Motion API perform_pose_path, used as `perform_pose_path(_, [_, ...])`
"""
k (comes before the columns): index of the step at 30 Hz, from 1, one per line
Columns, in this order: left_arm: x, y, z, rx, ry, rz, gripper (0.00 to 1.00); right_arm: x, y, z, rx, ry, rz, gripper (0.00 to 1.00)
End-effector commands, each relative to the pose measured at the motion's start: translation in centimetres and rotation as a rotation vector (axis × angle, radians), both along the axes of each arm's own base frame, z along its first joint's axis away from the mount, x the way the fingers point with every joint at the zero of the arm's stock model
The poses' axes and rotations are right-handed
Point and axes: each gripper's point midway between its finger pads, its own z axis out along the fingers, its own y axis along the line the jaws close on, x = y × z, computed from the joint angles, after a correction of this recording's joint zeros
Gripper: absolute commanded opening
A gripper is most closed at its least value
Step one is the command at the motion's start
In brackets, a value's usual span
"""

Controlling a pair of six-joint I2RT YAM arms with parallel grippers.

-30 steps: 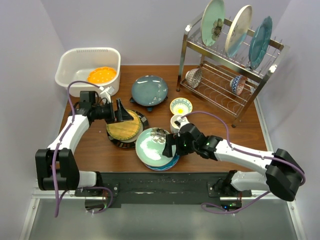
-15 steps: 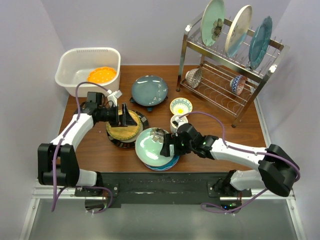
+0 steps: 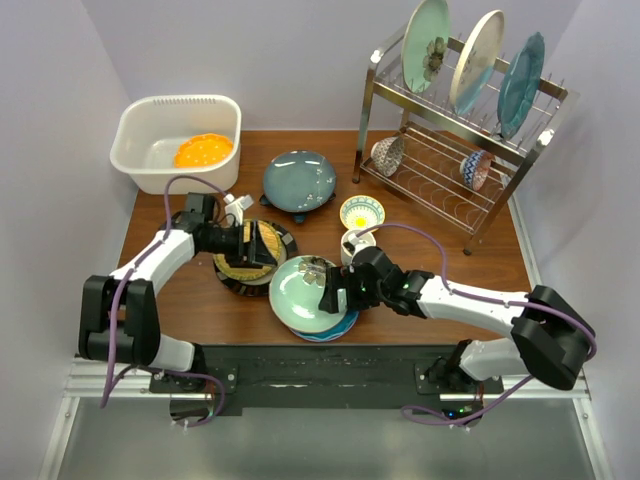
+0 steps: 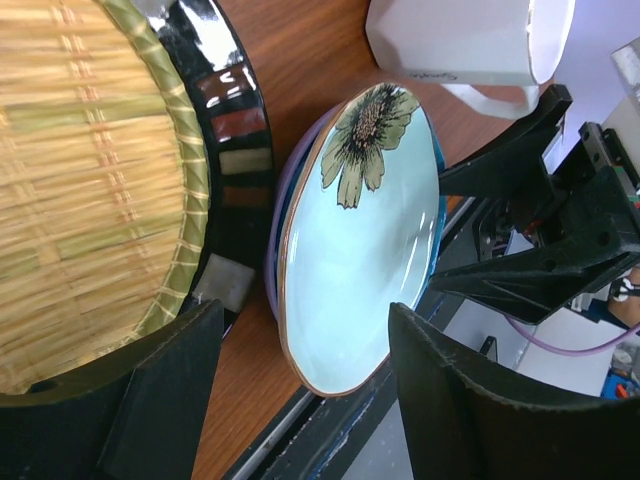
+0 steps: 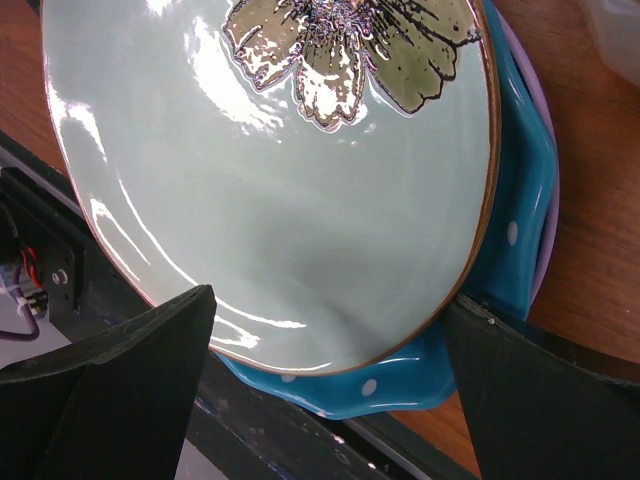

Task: Place the plates into the plastic bin on the countertop
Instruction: Pick up the plate at the center of the board.

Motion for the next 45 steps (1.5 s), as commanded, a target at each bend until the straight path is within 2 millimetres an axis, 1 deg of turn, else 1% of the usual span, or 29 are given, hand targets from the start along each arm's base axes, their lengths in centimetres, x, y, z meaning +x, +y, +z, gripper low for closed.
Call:
perform_pose_path(1, [-1.0,-0.9,-0.4,-0.026,0.023,-0.052,0.69,0.1,0.7,0.6,0.012,0.001,0.006,0.96])
perform_pose_path(5, [-1.5,-1.3,-1.0,-0.022,0.043,-0.07,0.68,0.1,0.7,0.6,0.013,0.003,0.007,0.97])
perform_pose_path(9, [-2.0,-1.8,-1.9,-0.017,0.071,-0.091,0.63,0.1,0.6,0.6,0.012,0.001,0.004,0.97])
perform_pose_path(12, [-2.3,-1.9,-2.1,-0.014,0.083,-0.099,0.6,0.1,0.6,0.7,0.013,-0.002,0.004,0.97])
perform_pose_path(16, [-2.5,-2.1,-2.5,-0.013,0.09,-0.106,0.59,0.2,0.7,0.7,0.017,-0.003,0.004,0.97])
perform_pose_path(18, [-2.6,-2.2,-2.6,-0.014,0.094,-0.11,0.57,0.1,0.7,0.7,0.018,-0.003,0.006,0.97])
perform_pose_path(22, [-2.8,-2.3,-2.7,-0.017,0.097,-0.113,0.53,0.2,0.8,0.9,0.028,-0.006,0.008,0.97])
perform_pose_path(27, [-2.8,-2.5,-2.8,-0.018,0.099,-0.117,0.49,0.0,1.6,1.4,0.069,-0.01,0.037,0.97])
perform_pose_path(41, [-3.6,-2.8,-3.2,-0.025,0.115,-0.137,0.42,0.1,2.3,2.6,0.127,-0.033,0.052,0.97])
perform_pose_path(45, [-3.6,-2.9,-3.2,-0.03,0.115,-0.139,0.41,0.1,2.5,2.9,0.139,-0.04,0.056,0.97])
